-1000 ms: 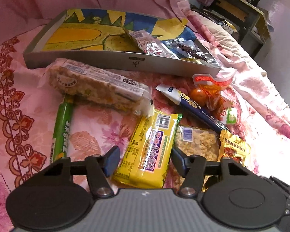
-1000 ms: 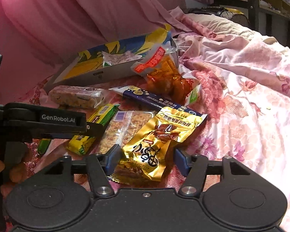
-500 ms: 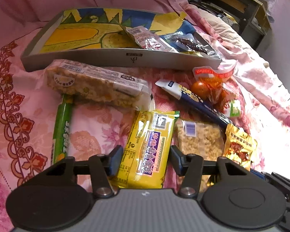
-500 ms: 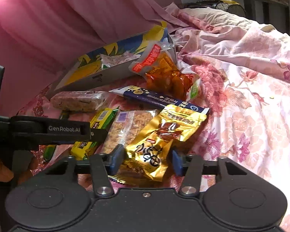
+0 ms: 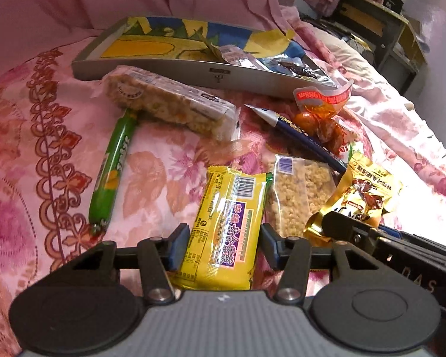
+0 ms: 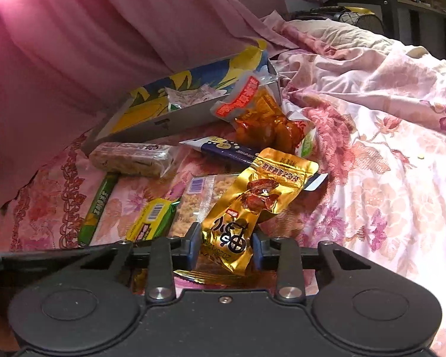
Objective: Organize snacks
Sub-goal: 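Grasp the yellow wafer bar with the left tool while the right tool grasps the gold pouch, then carry the wafer bar and gold pouch over the tray and lower them in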
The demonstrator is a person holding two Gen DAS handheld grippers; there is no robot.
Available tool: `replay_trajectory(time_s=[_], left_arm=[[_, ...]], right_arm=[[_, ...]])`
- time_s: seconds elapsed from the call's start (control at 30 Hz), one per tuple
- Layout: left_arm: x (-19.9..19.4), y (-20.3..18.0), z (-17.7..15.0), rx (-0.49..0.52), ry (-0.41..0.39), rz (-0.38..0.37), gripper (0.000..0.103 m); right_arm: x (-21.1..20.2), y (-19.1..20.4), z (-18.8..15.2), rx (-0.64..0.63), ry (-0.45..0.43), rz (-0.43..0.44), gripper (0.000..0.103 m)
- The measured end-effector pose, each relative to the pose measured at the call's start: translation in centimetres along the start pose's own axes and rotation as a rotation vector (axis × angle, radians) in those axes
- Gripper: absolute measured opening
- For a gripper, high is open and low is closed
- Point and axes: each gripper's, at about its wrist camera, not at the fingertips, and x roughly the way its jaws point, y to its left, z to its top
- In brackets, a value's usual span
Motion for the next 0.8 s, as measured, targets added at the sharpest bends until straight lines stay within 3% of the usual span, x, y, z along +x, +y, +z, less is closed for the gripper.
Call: replay_trajectory(time_s=[0.33,0.53,0.8], left_arm=[[-1.3,-1.4,-1.2,-0.065,-0.004,0.096,0.054],[-3.9,-0.7,-4.1,-0.131,-0.049,0.091,0.054],[-5.8,-0.2,-5.5,-0.138,-0.071,0.112,0.053]], right_arm=[[-1.8,-0.3,-1.2,-0.065,-0.032,0.031,0.03],[-4.0,0.4,-2.4,-0.173,-0.072,0.022,0.019],[-4.8,1.2,-3.3,-0.243,-0.093,0.025,0.019]])
